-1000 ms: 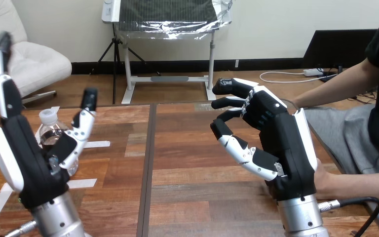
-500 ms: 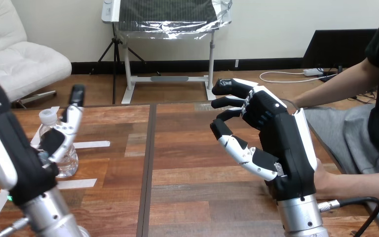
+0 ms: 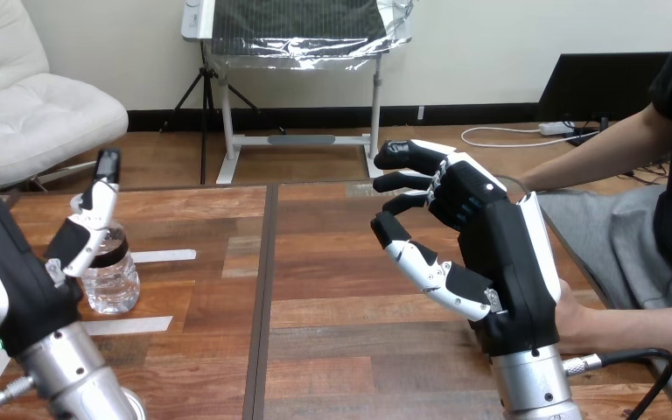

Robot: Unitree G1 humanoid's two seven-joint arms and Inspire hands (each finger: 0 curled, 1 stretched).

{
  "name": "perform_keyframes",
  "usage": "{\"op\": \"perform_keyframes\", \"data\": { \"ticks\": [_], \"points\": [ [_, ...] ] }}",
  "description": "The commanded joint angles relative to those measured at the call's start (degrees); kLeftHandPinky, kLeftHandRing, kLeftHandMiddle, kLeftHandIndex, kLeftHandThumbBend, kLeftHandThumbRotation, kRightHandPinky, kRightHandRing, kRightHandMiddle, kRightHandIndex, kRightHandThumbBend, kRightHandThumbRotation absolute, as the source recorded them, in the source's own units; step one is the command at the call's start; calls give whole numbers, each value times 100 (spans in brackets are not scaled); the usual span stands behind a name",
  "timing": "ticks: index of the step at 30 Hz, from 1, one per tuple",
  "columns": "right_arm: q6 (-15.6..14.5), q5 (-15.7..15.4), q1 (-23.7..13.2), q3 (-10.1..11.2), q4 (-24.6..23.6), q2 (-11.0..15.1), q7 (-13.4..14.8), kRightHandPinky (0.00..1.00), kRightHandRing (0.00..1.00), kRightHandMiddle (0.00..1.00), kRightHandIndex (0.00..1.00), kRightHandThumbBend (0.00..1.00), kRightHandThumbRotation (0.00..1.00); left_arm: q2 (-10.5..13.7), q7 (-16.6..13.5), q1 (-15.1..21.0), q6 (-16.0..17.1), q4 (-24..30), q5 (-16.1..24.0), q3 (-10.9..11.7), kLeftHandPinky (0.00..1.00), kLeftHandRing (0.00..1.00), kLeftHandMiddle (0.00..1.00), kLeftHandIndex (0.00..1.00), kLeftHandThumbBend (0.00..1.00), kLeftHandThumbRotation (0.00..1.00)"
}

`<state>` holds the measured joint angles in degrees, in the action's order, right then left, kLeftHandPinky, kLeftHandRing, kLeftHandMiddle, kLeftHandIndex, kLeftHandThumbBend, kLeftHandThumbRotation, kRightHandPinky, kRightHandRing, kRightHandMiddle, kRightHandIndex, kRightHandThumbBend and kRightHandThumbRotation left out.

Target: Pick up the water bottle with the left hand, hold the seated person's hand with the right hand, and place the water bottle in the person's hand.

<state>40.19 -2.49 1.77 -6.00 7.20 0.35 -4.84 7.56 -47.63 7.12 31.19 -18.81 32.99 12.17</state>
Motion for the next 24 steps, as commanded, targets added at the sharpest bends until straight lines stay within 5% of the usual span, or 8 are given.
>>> {"op": "perform_keyframes", "data": {
  "ticks": [1, 24],
  "points": [
    [92, 32, -168, 26, -122, 4, -2, 54, 65, 71, 69, 47, 9, 193, 156, 515, -168, -292, -119, -125, 100, 100, 100, 100, 75, 28],
    [116, 34, -165, 23, -117, 17, -11, 55, 65, 71, 69, 47, 10, 474, 476, 1239, -457, -1590, -682, -215, 92, 97, 99, 100, 79, 28]
  ]
}}
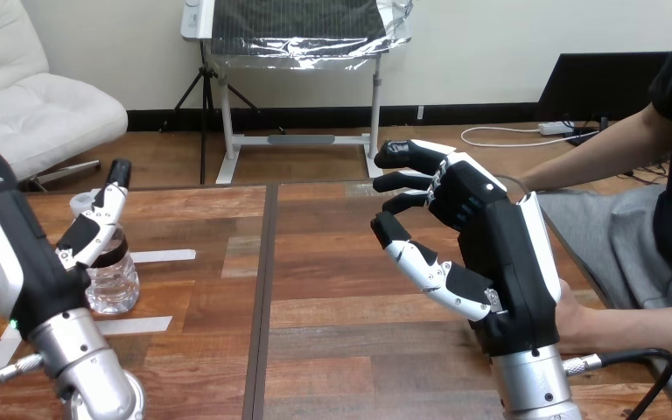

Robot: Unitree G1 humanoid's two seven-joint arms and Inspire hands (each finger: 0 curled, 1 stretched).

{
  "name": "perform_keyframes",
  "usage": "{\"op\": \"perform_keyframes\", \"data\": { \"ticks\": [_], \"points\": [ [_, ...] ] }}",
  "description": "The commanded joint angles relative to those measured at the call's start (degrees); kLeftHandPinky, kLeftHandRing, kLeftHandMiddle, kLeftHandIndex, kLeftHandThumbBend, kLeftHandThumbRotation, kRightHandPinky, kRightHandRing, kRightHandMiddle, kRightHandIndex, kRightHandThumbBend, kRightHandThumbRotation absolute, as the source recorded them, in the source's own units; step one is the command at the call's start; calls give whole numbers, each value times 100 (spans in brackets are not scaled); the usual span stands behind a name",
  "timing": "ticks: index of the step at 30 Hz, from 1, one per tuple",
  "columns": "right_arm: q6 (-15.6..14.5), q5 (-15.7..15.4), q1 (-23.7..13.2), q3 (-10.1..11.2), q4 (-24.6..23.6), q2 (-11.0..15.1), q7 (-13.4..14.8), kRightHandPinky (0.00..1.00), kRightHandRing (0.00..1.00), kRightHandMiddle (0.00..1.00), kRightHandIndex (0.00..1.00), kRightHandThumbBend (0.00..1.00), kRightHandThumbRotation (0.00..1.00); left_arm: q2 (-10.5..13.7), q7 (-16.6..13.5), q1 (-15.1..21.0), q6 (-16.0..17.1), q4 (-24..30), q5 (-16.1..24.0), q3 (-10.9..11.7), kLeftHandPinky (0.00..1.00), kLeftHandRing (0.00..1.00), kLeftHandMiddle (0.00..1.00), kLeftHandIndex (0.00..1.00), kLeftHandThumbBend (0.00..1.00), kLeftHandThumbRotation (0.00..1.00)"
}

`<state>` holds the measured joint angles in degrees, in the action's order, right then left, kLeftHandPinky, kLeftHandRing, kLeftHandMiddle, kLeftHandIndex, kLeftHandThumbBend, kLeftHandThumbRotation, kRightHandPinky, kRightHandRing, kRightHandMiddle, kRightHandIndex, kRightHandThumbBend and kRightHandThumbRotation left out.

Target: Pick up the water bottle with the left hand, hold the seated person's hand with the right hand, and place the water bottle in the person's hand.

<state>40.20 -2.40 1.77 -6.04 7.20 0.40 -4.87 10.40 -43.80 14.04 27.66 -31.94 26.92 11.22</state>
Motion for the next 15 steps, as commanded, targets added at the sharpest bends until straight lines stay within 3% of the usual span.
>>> {"op": "perform_keyframes", "data": {
  "ticks": [1, 15],
  "points": [
    [114, 26, -164, 26, -121, 11, -9, 55, 65, 71, 69, 47, 10, 205, 121, 595, -127, -364, -98, -126, 92, 96, 99, 100, 79, 28],
    [125, 67, -163, 15, -128, 18, -41, 54, 65, 71, 69, 47, 10, 327, 330, 980, -201, -1191, -282, -302, 88, 95, 97, 98, 76, 22]
  ]
}}
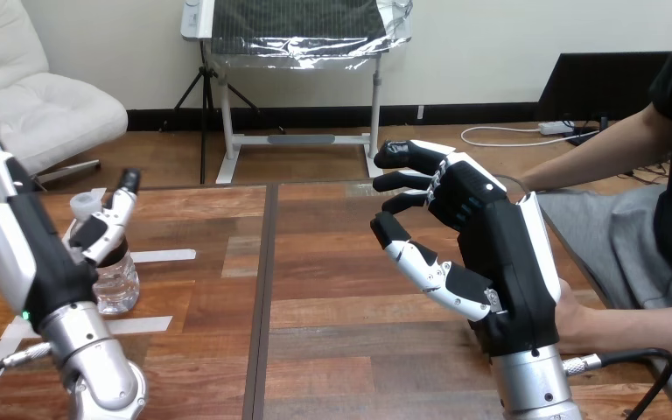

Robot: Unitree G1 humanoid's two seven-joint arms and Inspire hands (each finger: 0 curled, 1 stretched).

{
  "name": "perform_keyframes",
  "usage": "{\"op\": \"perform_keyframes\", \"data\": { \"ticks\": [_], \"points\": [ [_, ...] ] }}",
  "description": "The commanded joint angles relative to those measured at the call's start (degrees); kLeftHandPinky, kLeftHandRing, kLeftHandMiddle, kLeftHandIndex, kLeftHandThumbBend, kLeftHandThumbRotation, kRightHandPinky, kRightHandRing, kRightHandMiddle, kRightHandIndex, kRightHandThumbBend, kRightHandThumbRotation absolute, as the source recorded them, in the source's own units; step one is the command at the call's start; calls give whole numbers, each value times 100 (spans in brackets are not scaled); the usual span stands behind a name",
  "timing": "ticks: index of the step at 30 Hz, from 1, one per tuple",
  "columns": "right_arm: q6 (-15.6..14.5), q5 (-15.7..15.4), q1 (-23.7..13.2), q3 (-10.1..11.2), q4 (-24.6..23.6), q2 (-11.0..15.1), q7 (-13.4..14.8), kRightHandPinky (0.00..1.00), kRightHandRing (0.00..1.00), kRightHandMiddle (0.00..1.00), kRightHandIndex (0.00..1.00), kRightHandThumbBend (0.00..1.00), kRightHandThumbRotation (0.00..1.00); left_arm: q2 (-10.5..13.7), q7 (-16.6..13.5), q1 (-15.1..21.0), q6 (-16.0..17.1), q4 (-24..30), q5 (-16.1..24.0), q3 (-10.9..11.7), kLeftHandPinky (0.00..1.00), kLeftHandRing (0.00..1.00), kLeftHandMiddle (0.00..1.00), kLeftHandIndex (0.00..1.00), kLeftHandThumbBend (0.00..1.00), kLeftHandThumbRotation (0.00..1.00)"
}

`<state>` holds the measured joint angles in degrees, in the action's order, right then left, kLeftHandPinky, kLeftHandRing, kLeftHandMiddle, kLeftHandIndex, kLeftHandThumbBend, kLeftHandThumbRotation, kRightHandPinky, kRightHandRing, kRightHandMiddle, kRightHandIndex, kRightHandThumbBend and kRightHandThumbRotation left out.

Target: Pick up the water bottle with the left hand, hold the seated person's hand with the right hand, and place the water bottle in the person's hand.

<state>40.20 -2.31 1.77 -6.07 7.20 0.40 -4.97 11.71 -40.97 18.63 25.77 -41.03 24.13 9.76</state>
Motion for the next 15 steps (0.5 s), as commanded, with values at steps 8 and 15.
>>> {"op": "perform_keyframes", "data": {
  "ticks": [8, 15],
  "points": [
    [128, 34, -172, 29, -125, 14, -21, 54, 65, 71, 69, 47, 9, 248, 140, 762, 4, -813, -131, -213, 87, 93, 96, 97, 78, 23],
    [128, -8, -175, 41, -133, 10, 2, 54, 65, 70, 69, 47, 9, 276, 228, 961, -247, -1148, -199, -280, 86, 92, 96, 97, 79, 25]
  ]
}}
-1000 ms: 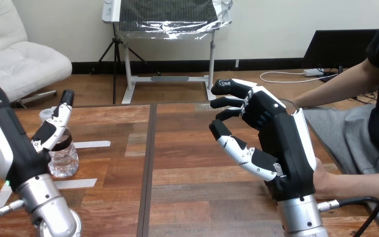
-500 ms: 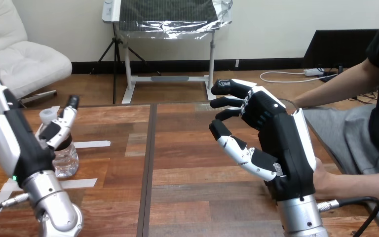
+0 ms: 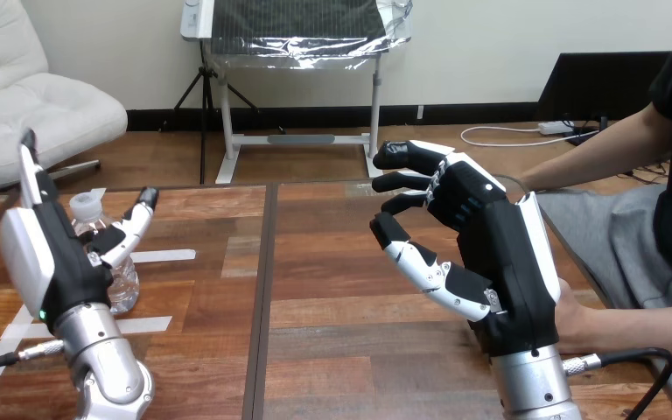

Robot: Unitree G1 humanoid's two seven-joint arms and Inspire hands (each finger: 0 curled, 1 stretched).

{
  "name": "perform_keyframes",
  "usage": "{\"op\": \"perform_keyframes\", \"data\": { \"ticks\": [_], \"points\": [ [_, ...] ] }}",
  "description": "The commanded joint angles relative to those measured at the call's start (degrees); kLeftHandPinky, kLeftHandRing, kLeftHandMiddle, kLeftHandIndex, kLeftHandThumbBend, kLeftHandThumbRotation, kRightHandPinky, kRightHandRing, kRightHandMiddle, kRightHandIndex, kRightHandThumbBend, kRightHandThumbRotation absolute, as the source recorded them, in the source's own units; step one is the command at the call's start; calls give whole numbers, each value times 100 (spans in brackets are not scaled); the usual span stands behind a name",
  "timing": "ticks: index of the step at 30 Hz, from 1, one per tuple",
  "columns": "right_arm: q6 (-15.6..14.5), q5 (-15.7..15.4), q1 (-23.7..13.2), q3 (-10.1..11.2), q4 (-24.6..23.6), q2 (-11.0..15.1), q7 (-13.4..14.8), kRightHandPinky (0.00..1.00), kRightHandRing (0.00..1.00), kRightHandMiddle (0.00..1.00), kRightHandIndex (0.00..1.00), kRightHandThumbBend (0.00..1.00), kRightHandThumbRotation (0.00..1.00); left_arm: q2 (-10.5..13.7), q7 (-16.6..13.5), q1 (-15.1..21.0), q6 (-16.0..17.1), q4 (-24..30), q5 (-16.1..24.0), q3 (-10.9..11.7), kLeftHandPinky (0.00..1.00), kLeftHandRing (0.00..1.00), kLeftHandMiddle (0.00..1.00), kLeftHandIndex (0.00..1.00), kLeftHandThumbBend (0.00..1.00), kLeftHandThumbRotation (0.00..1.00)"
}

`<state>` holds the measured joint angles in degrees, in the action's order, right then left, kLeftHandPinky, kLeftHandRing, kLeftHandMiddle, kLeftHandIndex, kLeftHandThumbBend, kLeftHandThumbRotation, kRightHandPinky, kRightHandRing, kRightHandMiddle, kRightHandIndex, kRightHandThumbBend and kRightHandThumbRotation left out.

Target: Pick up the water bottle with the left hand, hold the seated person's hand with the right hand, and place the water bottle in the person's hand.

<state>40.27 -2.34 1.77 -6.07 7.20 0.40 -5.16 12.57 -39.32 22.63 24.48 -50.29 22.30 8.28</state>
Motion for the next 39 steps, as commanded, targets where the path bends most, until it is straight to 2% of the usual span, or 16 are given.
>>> {"op": "perform_keyframes", "data": {
  "ticks": [1, 11, 21, 27, 39],
  "points": [
    [116, 3, -173, 38, -139, 7, 18, 54, 65, 70, 69, 47, 9, 198, 68, 583, -146, -259, -17, -148, 85, 92, 96, 98, 79, 26],
    [70, 46, -161, 34, -181, 6, 2, 54, 65, 70, 69, 47, 8, 291, -33, 835, -212, -750, -10, -275, 83, 91, 95, 97, 79, 27],
    [57, 51, -166, 40, -184, 15, -2, 54, 65, 70, 69, 47, 8, 335, 33, 1052, -270, -1162, -108, -338, 84, 91, 94, 97, 80, 27],
    [53, 34, -163, 44, -186, 5, 16, 55, 65, 70, 69, 47, 8, 371, -38, 1165, -371, -1355, -108, -433, 82, 89, 93, 96, 81, 29],
    [35, 57, -159, 42, -203, 18, -6, 54, 64, 70, 69, 48, 8, 377, -106, 1316, -488, -1610, -213, -452, 80, 89, 92, 96, 81, 27]
  ]
}}
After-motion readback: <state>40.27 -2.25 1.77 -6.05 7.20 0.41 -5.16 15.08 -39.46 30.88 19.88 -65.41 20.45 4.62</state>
